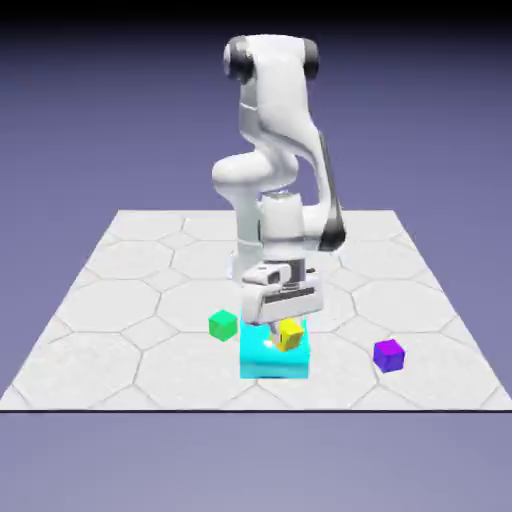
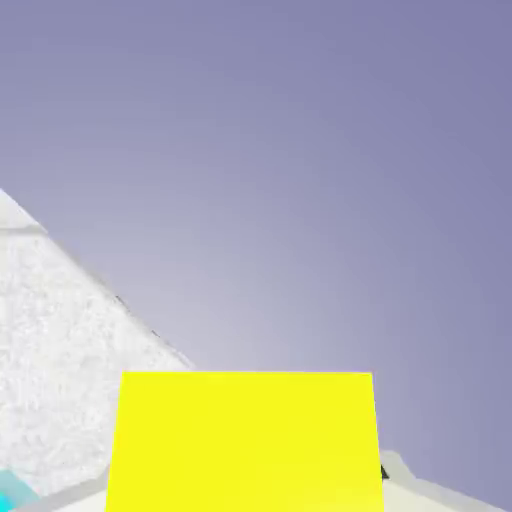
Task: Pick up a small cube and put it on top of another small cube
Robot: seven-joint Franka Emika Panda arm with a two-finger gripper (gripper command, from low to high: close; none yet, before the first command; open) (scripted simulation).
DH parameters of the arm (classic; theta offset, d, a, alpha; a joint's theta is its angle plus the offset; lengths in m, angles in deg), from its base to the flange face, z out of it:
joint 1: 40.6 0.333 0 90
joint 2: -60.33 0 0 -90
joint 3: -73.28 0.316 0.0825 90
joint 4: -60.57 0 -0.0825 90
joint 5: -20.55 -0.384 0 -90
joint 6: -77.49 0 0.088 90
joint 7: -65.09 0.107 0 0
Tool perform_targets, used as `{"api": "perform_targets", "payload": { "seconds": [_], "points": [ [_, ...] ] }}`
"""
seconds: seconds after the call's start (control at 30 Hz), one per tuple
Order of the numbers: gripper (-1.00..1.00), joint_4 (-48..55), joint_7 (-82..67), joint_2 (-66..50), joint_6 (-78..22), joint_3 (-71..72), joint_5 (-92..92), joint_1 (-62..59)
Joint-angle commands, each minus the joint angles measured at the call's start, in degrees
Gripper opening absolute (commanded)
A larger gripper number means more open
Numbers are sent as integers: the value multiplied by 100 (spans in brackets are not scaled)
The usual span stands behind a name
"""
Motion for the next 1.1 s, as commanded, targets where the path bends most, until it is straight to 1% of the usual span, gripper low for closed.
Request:
{"api": "perform_targets", "payload": {
  "seconds": [0.0,0.6,0.63,1.07],
  "points": [
    [-100,-118,-250,180,-119,-208,102,43],
    [-100,-2186,-4600,3359,-2288,-3860,1940,-741],
    [-100,-2186,-4600,3359,-2288,-3860,1940,-741],
    [-100,-2143,-4683,3053,-1011,-6386,1988,1957]
  ]
}}
